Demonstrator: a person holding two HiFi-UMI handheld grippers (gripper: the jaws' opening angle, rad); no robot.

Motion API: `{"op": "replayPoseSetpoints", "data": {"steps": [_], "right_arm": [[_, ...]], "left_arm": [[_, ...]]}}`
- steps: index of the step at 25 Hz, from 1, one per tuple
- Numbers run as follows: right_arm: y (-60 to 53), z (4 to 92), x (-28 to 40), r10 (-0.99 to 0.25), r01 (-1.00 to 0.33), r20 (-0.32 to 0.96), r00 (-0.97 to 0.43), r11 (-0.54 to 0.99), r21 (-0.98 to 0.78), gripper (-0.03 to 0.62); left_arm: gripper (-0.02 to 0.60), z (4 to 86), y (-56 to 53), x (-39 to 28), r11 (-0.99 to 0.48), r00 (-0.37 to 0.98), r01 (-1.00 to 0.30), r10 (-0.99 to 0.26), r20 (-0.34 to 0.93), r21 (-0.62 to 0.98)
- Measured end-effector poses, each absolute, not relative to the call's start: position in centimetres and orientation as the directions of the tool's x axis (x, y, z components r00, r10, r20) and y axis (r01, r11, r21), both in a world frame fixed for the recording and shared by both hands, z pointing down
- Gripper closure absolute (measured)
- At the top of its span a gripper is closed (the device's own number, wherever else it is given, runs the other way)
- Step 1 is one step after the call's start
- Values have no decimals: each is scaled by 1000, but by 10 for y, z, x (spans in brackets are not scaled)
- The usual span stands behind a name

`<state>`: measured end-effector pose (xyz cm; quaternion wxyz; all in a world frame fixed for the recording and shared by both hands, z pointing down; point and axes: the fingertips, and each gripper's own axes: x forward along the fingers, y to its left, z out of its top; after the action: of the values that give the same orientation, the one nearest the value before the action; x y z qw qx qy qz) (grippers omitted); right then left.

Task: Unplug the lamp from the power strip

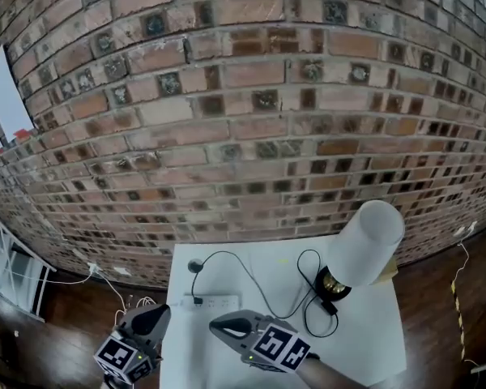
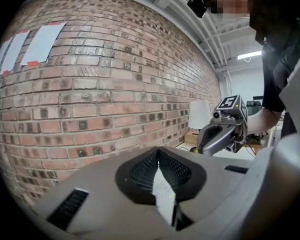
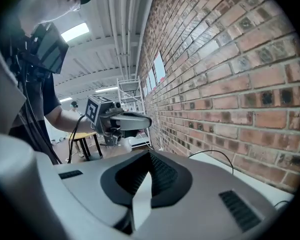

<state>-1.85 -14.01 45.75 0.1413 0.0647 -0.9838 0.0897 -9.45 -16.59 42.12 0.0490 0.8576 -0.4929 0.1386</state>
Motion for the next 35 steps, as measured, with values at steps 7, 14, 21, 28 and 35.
{"op": "replayPoseSetpoints", "data": {"steps": [7,14,21,28,35], "right_arm": [[-163,480,-29,-90,-151,325,-942,975,-166,602],[-183,519,-56,-121,-199,416,-901,968,-150,602],[-186,575,-71,-100,-239,545,-833,952,-191,602],[-195,587,-80,-95,-250,567,-818,947,-202,602],[-200,606,-80,-55,-258,584,-810,927,-270,602]], "left_arm": [[557,453,-195,-111,-510,462,-855,-833,305,-96],[464,503,-208,-117,-608,535,-790,-746,395,-78],[382,563,-219,-121,-692,569,-716,-652,502,-87],[382,579,-231,-120,-724,591,-687,-611,527,-69],[382,601,-236,-112,-757,594,-650,-561,576,-67]]}}
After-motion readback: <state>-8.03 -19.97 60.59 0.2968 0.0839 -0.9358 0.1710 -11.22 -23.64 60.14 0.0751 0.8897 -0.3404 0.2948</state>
